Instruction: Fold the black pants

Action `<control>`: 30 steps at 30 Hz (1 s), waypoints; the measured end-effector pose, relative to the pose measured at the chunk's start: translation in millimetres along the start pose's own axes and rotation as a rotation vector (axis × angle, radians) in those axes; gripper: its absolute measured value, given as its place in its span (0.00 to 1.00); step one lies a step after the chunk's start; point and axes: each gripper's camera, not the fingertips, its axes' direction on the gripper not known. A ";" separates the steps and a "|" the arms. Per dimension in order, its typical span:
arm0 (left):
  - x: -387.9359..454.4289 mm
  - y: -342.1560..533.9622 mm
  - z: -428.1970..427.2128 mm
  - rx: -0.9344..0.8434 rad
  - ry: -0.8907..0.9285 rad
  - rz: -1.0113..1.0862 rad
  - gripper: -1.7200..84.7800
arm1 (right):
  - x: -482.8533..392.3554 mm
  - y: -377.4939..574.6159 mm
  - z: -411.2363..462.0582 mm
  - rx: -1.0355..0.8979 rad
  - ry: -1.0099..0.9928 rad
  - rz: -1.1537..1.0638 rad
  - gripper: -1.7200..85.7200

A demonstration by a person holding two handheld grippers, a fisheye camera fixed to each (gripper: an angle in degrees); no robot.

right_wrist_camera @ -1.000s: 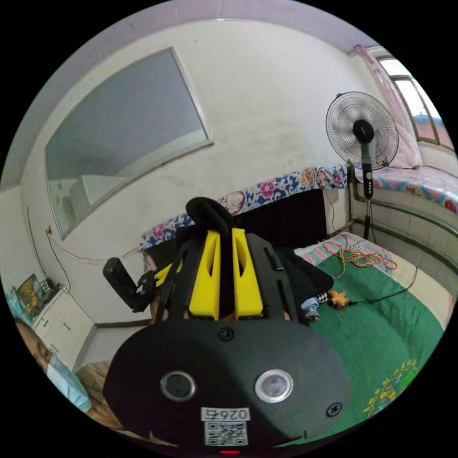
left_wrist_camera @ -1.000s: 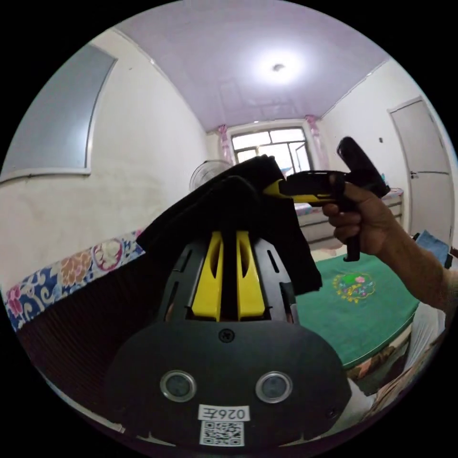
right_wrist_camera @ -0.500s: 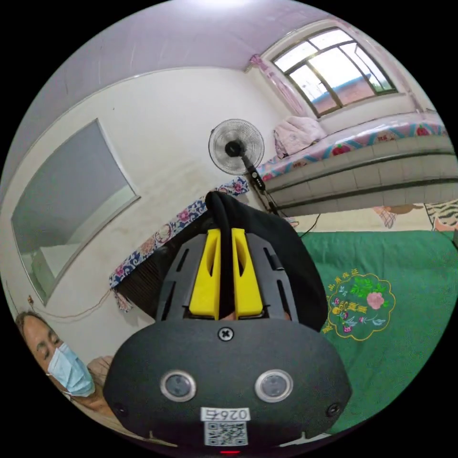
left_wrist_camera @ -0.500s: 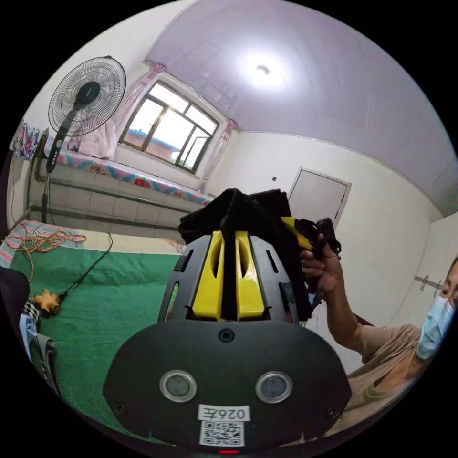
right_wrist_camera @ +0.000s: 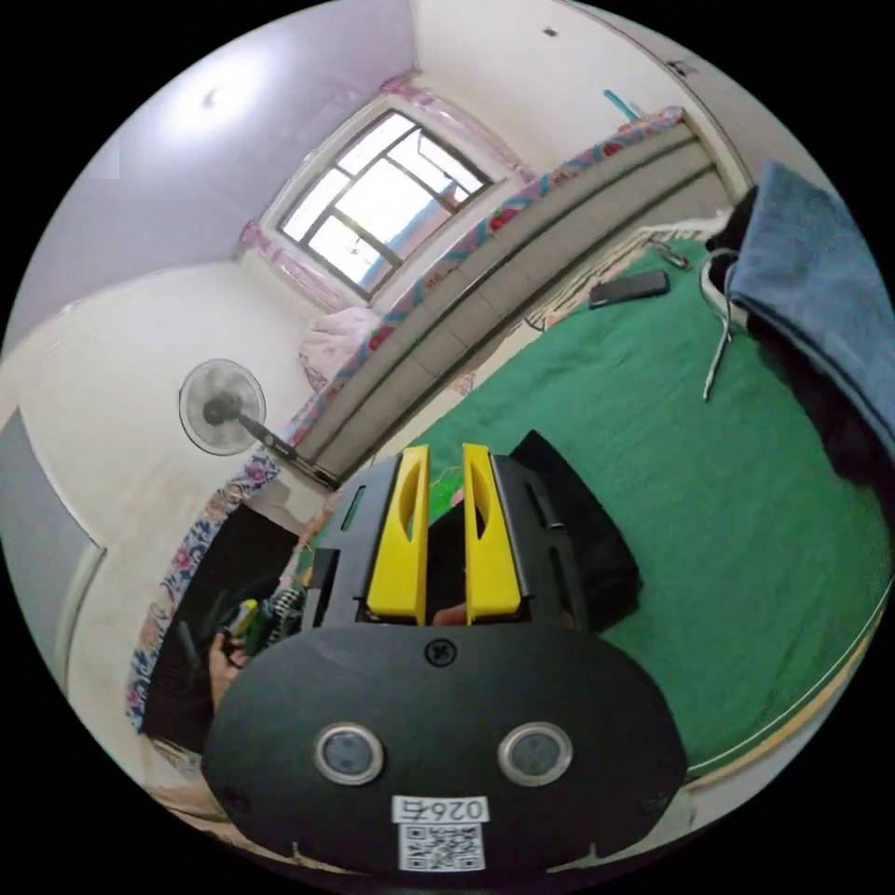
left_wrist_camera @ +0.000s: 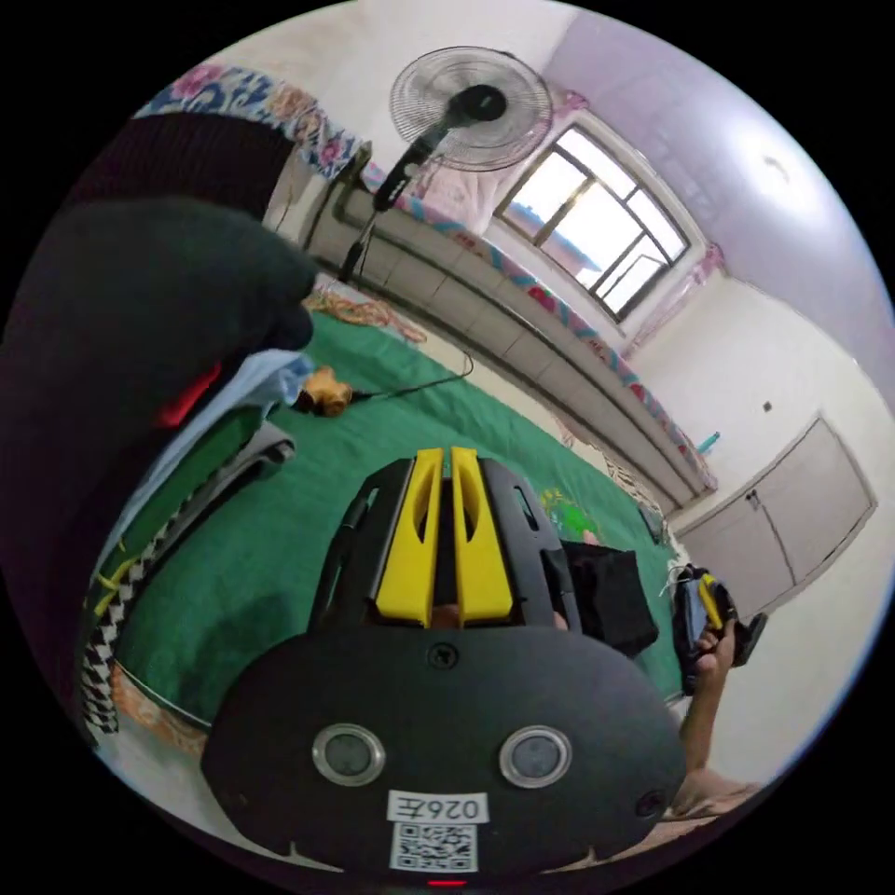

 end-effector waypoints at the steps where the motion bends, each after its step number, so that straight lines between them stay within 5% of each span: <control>1: 23.6 -9.4 2.4 0.015 -0.042 0.080 0.05 | -3.0 -3.7 2.7 -0.006 0.017 -0.045 0.07; 7: 97.6 -19.9 85.8 -0.204 -0.153 0.391 0.15 | -21.2 21.4 70.0 -0.273 0.062 -0.463 0.08; 13: 110.2 -40.7 145.6 -0.472 -0.041 0.382 0.25 | -32.8 62.3 123.1 -0.536 -0.071 -0.688 0.13; 21: 136.5 -39.7 176.5 -0.561 -0.200 0.488 0.20 | -20.7 108.6 137.4 -0.613 0.120 -1.030 0.17; 30: 182.3 -7.7 178.7 -0.529 -0.455 0.834 0.07 | 63.6 42.0 99.0 -0.619 0.006 -0.780 0.07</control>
